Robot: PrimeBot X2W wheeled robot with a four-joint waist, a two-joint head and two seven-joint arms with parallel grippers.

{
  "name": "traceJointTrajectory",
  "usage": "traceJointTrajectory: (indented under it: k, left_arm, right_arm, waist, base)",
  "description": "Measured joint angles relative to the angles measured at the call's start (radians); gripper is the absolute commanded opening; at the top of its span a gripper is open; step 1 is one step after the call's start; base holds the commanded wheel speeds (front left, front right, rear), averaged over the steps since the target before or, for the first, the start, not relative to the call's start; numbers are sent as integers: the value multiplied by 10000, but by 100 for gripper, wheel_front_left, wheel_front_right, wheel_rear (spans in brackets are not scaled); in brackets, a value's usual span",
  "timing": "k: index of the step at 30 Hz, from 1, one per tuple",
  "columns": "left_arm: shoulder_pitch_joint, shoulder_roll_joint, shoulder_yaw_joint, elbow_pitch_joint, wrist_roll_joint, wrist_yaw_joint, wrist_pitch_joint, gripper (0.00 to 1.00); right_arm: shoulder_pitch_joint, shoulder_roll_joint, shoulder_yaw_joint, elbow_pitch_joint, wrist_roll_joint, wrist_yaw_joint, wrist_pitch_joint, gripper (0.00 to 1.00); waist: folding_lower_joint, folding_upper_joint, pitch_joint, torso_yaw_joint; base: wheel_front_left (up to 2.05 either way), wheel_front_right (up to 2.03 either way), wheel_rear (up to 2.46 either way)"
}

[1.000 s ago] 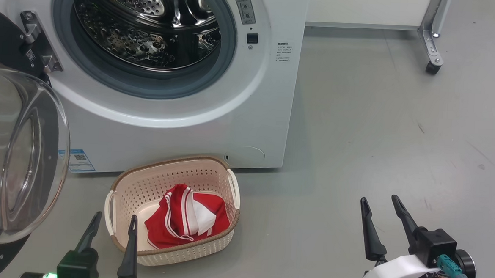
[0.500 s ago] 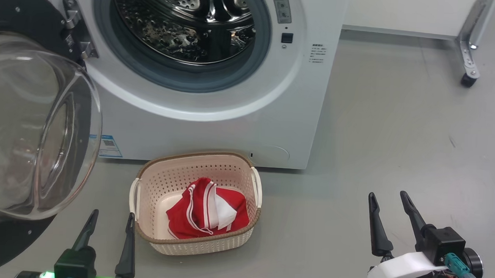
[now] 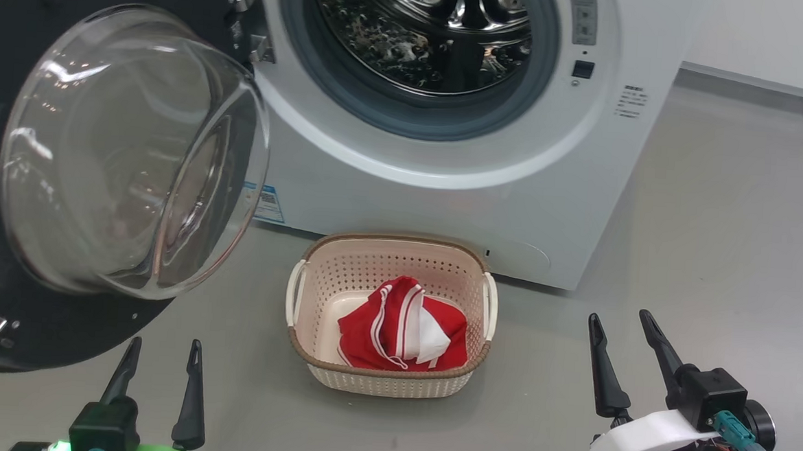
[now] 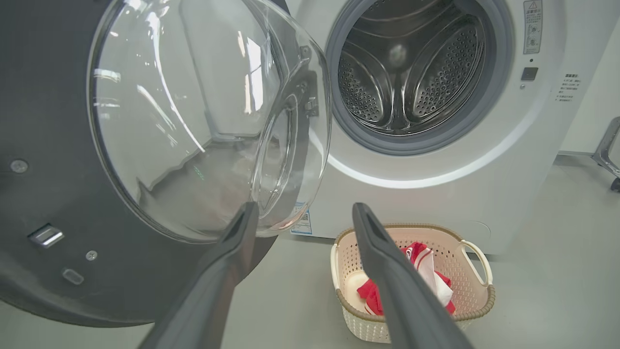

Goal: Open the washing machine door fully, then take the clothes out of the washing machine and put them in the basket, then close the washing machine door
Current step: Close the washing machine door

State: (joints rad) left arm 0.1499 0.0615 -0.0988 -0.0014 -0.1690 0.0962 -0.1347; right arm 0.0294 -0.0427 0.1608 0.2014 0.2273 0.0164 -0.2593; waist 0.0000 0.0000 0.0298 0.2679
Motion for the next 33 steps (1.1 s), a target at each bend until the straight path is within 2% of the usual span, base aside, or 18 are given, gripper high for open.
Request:
traceJointTrajectory:
  k: [13, 32, 33]
  left_arm:
    - [5, -4, 184, 48, -245, 44, 4, 100]
    - [32, 0, 209, -27, -261, 44, 4, 100]
    - [32, -2, 198, -29, -288, 44, 4, 44]
  right_arm:
    - [-2, 4, 301, 115, 2, 4, 0, 100]
    - [-1, 12, 408, 226, 19, -10, 0, 100]
    - [-1, 12, 412, 226, 19, -12, 0, 100]
  waist:
    - [1, 0, -74, 1495]
    - [0, 0, -170, 1582]
    - [1, 0, -167, 1583]
  base:
    - [0, 0, 0]
    - [0, 0, 0]
    - [0, 0, 0]
